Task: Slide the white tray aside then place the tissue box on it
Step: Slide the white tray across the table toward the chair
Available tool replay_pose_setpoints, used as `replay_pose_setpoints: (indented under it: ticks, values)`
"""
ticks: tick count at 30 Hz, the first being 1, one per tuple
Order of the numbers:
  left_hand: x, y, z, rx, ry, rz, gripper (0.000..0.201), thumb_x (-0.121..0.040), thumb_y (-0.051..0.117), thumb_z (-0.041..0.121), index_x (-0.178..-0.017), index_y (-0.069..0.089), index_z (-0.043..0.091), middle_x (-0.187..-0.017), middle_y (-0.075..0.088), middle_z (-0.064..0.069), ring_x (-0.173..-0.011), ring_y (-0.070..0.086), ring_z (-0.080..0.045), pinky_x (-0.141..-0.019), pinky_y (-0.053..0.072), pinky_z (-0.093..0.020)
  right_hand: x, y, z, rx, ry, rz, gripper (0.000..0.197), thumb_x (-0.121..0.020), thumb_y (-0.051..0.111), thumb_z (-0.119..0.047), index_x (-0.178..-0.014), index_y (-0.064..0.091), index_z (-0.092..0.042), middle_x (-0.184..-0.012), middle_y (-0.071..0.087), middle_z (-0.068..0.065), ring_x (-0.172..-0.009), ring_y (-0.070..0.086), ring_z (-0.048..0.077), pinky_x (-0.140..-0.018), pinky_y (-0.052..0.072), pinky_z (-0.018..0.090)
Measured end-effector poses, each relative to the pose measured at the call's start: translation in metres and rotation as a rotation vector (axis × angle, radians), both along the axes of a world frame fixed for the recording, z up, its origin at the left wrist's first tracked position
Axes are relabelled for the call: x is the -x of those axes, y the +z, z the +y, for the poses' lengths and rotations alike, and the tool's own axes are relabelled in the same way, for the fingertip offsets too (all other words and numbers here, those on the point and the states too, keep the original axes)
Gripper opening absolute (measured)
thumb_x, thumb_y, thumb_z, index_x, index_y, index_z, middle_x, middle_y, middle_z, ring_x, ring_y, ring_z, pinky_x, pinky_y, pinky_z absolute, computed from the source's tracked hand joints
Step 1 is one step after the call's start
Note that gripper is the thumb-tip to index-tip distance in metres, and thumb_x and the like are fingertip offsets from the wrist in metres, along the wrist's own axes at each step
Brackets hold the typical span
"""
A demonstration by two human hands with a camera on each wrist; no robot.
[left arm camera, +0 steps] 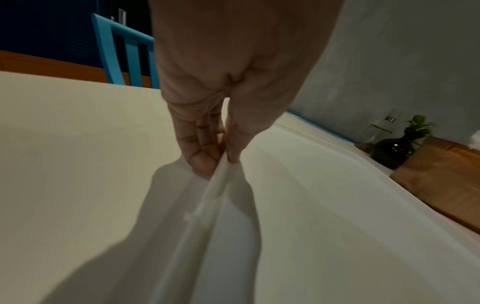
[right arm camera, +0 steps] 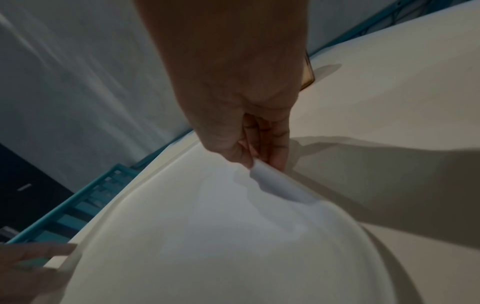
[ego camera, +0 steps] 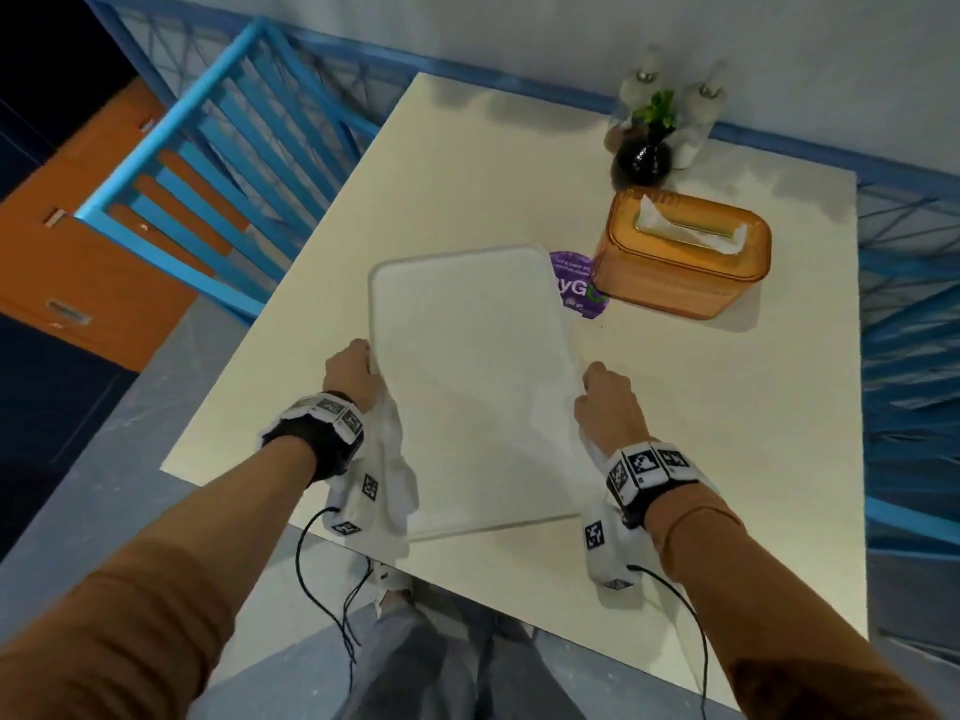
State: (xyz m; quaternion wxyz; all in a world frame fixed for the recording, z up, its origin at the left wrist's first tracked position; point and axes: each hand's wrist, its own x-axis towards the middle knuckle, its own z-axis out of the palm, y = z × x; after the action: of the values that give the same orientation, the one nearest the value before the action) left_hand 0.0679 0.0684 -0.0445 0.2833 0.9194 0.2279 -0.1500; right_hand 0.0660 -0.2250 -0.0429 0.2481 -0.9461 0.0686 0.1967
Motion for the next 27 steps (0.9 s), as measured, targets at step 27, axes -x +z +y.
replay_pose_setpoints:
  ticks: [27]
  values:
    - [-0.024, -0.019, 0.122, 0.151, -0.232, -0.091, 0.032, -0.084, 0.059, 0.003, -0.116, 0.059, 0.006, -0.095, 0.062, -0.014, -0.085, 0.053, -0.021, -0.077, 0.040, -0.026, 0.038, -0.023, 0.113, -0.116, -0.408, -0.077, 0.013, -0.087, 0.053, -0.003, -0.099, 0.053, 0.002, -0.085, 0.062, 0.019, -0.083, 0.061, 0.033, -0.067, 0.044, 0.031]
